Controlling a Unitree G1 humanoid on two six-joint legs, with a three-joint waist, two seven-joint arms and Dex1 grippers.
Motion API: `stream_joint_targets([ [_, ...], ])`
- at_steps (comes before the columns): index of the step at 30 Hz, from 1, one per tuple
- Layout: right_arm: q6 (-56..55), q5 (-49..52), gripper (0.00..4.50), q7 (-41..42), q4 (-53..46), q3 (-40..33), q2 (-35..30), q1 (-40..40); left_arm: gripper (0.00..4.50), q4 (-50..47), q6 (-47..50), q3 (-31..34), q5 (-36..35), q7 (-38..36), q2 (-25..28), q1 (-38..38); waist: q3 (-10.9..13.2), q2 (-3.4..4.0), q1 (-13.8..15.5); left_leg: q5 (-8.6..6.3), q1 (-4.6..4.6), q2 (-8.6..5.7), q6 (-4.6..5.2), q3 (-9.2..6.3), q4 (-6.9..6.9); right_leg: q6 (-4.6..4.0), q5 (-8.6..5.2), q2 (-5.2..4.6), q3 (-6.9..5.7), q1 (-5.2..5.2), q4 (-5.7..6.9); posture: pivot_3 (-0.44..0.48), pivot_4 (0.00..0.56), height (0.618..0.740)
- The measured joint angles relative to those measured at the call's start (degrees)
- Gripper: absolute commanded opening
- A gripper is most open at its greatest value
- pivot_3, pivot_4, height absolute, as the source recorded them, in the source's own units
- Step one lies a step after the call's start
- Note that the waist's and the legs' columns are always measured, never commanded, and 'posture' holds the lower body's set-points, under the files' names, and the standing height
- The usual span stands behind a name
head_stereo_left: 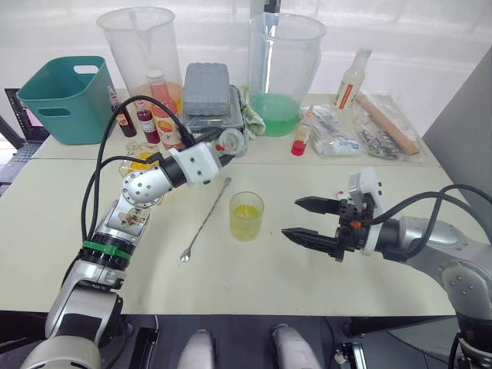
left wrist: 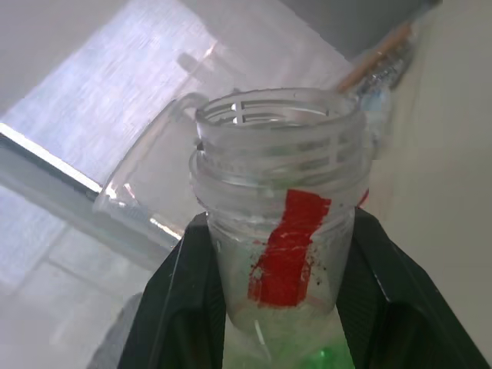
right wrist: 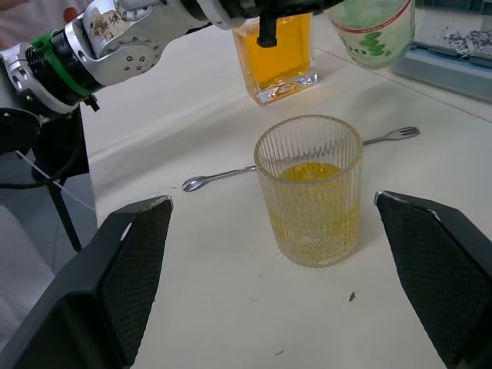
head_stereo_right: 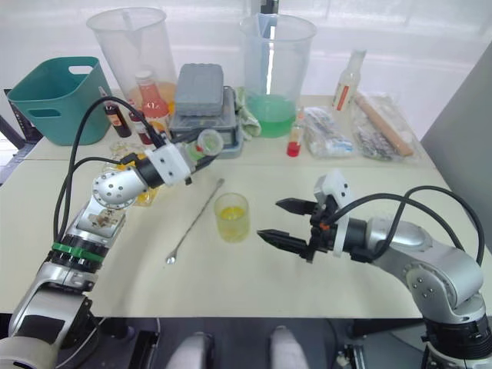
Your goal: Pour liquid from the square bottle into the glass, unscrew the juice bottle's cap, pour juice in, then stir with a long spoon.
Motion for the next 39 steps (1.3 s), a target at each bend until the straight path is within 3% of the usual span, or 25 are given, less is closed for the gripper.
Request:
stream_joint_targets([
  [4, 0.0, 0.0, 4.48, 2.3, 2.1, 1.4, 0.0, -3.2, 1.47, -7.9, 17.3, 8.0, -7.6, 1.3, 0.1, 2.1, 0.0, 0.0, -0.3, 0.0, 0.14, 0.0, 0.0, 0.0, 0.01, 0.04, -0.05, 0.02, 0.02, 0.01, 0.19, 0.0, 0.15, 0.739],
  [10, -0.4, -1.8, 4.48, 7.9, 7.7, 3.2, -0.6, -8.2, 1.47, -15.5, 34.5, 18.1, -18.7, -0.4, 4.3, 7.8, 0.0, 0.0, -0.4, 0.0, 0.14, 0.04, 0.0, -0.02, 0.02, -0.01, -0.08, 0.06, 0.01, -0.02, 0.22, 0.0, 0.15, 0.739],
  [17, -4.7, -6.8, 4.48, 17.1, 17.1, 6.8, -0.4, -15.7, 1.47, -24.8, 47.7, 30.4, -32.6, -5.3, 12.1, 15.5, 0.0, 0.0, -0.6, 0.0, 0.16, 0.07, 0.0, -0.02, -0.01, 0.0, -0.16, 0.06, -0.03, -0.03, 0.23, 0.0, 0.15, 0.739],
  [20, -6.3, -8.9, 4.48, 20.6, 20.7, 8.8, 1.4, -17.7, 1.47, -30.2, 52.0, 35.9, -36.7, -5.5, 13.8, 22.6, 0.0, 0.0, -1.0, 0.0, 0.17, 0.08, 0.0, -0.02, -0.03, -0.03, -0.18, 0.07, -0.03, -0.04, 0.24, 0.0, 0.15, 0.739],
  [25, -6.8, -10.6, 4.48, 23.5, 23.2, 10.5, 3.6, -19.6, 1.47, -33.5, 56.0, 43.0, -42.3, -8.0, 14.7, 32.1, 0.0, 0.0, -1.4, -0.01, 0.17, 0.1, 0.0, -0.03, -0.05, -0.09, -0.22, 0.08, -0.05, -0.07, 0.24, 0.0, 0.15, 0.739],
  [29, -6.9, -11.3, 4.48, 25.2, 23.9, 10.6, 4.0, -19.7, 1.47, -29.6, 55.4, 49.2, -42.1, -9.8, 15.1, 37.0, 0.0, 0.01, -1.4, -0.01, 0.18, 0.15, 0.0, -0.03, -0.07, 0.02, -0.43, 0.13, -0.1, -0.12, 0.29, 0.0, 0.15, 0.739],
  [34, -6.3, -11.1, 4.48, 24.6, 21.8, 10.2, 4.7, -18.1, 1.47, -17.8, 47.7, 53.1, -37.2, -8.1, 15.0, 34.6, 0.0, 0.0, -1.0, 0.0, 0.17, 0.14, -0.01, -0.03, -0.07, 0.04, -0.45, 0.12, -0.1, -0.09, 0.26, 0.0, 0.15, 0.739],
  [39, -5.2, -10.5, 4.48, 22.7, 19.2, 9.4, 4.7, -16.4, 1.47, -6.8, 41.4, 50.8, -33.3, -4.4, 14.1, 24.6, 0.0, -0.02, -0.1, 0.0, 0.17, 0.14, -0.03, -0.03, -0.06, 0.05, -0.44, 0.13, -0.11, -0.09, 0.28, 0.0, 0.15, 0.739],
])
